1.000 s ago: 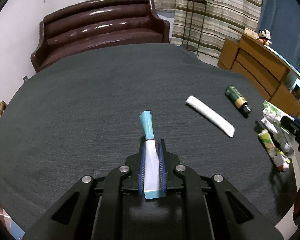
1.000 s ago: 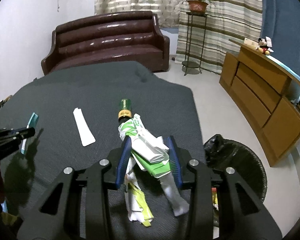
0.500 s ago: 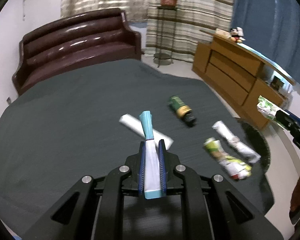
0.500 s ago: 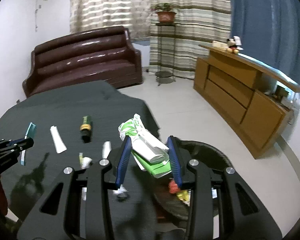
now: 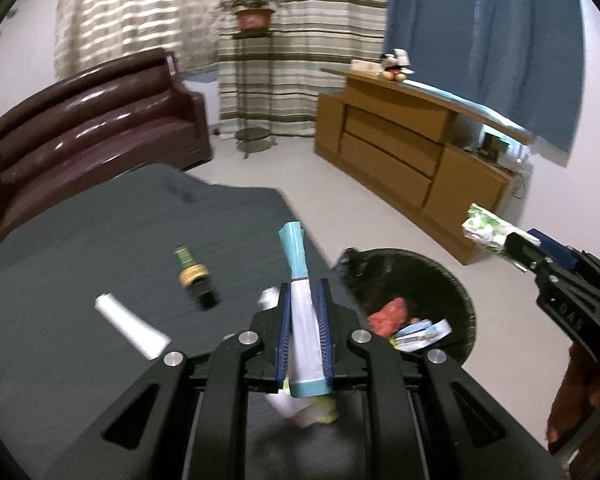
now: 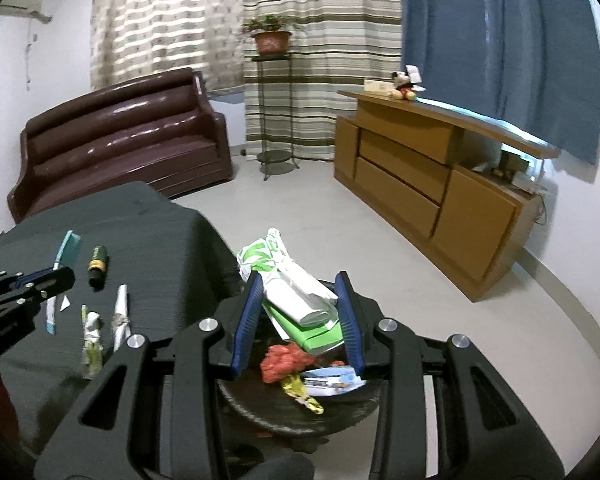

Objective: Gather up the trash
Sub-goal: 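Carry tube and green-white packet over the black bin and open both tools, then move both open tools back to the trash on the table, then grasp the crumpled yellow-white paper with the left tool, then grasp the string-tied white rolled paper with the right tool while the left tool holds its paper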

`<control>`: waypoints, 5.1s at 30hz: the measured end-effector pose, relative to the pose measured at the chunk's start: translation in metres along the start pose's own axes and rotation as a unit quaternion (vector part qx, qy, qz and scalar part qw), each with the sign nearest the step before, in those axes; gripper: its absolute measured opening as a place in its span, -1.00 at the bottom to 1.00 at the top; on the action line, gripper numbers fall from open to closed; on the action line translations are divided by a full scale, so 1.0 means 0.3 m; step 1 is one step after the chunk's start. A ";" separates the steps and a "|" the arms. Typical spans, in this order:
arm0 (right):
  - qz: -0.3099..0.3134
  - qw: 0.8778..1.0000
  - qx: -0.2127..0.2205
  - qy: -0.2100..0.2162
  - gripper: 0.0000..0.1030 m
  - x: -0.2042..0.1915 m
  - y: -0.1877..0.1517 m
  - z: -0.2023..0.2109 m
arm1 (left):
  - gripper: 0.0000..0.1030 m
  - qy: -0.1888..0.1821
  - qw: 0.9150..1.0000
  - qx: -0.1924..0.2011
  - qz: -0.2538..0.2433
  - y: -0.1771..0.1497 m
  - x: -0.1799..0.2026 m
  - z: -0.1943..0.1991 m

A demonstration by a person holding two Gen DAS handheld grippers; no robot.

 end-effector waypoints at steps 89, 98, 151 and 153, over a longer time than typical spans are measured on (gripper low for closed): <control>-0.004 0.999 -0.036 0.032 0.24 -0.085 -0.125 -0.051 | 0.03 0.140 0.985 -0.074 0.074 -0.188 -0.161 -0.092; 0.011 0.998 -0.036 0.050 0.24 -0.145 -0.121 -0.046 | -0.53 0.106 0.989 -0.085 0.052 -0.201 -0.189 -0.077; 0.137 0.978 -0.096 0.126 -0.68 -0.601 -0.089 -0.129 | -0.57 0.163 0.980 -0.048 0.106 -0.151 -0.647 0.056; 0.135 0.978 -0.092 0.126 -0.68 -0.599 -0.086 -0.121 | -0.57 0.162 0.980 -0.047 0.105 -0.149 -0.649 0.057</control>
Point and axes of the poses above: each gripper's, at about its wrist camera, not at the fingertips, and z roughly against the way its jaws point, x to its right, y to its top, the point moved 7 cm from there along -z, roughly the way its jaws point, and after that the axes turned 11 degrees about z, right-handed, at the moved point
